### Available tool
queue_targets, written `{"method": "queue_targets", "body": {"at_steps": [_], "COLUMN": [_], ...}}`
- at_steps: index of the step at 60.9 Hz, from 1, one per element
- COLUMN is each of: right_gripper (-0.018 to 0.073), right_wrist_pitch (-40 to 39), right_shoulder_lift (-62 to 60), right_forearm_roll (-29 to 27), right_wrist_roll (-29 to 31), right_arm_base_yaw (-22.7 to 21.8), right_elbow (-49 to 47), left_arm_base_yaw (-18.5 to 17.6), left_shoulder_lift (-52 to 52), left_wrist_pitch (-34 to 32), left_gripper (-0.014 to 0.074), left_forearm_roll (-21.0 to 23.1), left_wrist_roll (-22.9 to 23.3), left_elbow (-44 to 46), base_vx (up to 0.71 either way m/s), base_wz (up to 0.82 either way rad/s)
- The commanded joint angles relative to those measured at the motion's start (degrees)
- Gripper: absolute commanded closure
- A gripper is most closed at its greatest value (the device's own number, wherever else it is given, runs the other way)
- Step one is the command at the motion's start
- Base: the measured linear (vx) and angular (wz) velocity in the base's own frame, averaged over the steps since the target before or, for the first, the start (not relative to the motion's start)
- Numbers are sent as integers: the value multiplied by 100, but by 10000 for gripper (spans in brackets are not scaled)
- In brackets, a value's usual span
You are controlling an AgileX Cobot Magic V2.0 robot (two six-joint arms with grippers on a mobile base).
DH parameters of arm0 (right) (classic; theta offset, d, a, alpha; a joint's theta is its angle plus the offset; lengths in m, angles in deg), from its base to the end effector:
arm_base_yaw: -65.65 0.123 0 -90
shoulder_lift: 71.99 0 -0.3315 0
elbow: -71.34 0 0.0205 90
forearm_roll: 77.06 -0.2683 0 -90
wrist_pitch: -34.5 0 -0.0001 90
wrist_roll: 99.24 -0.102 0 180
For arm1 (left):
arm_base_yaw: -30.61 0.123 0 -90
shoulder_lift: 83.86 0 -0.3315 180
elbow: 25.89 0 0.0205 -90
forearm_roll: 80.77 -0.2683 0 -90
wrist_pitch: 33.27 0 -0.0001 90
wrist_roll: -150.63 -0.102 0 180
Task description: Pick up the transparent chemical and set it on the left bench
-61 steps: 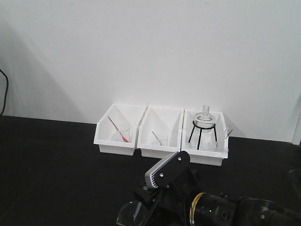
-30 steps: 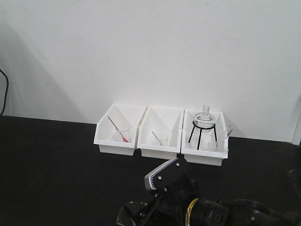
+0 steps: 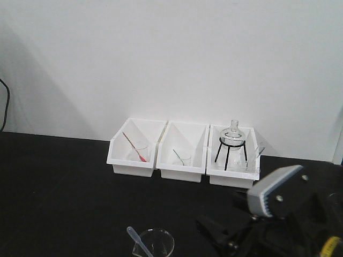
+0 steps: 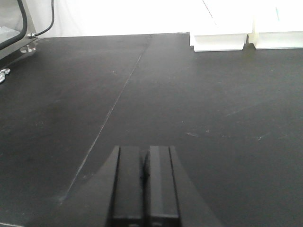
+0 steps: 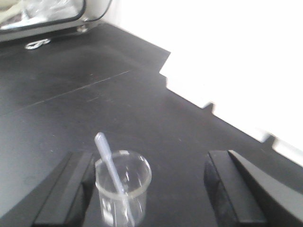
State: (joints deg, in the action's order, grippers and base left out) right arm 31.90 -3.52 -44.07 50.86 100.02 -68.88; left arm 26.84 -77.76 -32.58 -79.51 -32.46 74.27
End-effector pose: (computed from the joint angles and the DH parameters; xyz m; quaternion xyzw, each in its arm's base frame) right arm 0.1947 0.1361 0.3385 -0.2634 0.7543 0.1717 0.5763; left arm 0.0383 -0.0026 0.2036 0.0336 0.6852 -0.0124 0.7275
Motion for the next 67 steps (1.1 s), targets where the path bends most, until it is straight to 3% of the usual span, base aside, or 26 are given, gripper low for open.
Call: {"method": "queue_targets", "body": {"at_steps": [1, 21, 31, 36, 41, 50, 55, 67], "right_gripper": [32, 35, 108, 180, 273, 475, 571, 568], "right_wrist_pitch": [10, 632, 1217, 1337, 1180, 765, 783, 698], "right_shoulder_lift": [-555, -1385, -1738, -2250, -2853, -4162, -4805, -6316], "right_forearm_roll": [-17, 12, -162, -783, -1365, -1933, -2261, -2557], "right_wrist_roll": [-81, -57, 26, 528, 1394, 2817, 3155, 2990], "right_arm_base_yaw": [1, -5, -98, -590, -1465, -2760, -3132, -3395], "right_elbow": [62, 473, 473, 484, 705, 1729, 2326, 3890], "left_arm_base_yaw": [-10, -10, -10, -10, -10, -10, -10, -10], "left_shoulder_lift": [-110, -110, -110, -110, -110, -110, -110, -110], "left_wrist_pitch": [-449, -449, -449, -449, -449, -449, -449, -449], "left_gripper": [600, 600, 600, 600, 600, 600, 600, 600], "left_forearm_roll": [4, 4, 4, 4, 4, 4, 4, 4], "left_wrist_roll": [45, 45, 45, 45, 45, 45, 45, 45], "left_elbow": [-93, -93, -93, -93, -93, -93, -93, -93], "base_vx": [0, 0, 0, 0, 0, 0, 0, 0], "base_wz": [0, 0, 0, 0, 0, 0, 0, 0]}}
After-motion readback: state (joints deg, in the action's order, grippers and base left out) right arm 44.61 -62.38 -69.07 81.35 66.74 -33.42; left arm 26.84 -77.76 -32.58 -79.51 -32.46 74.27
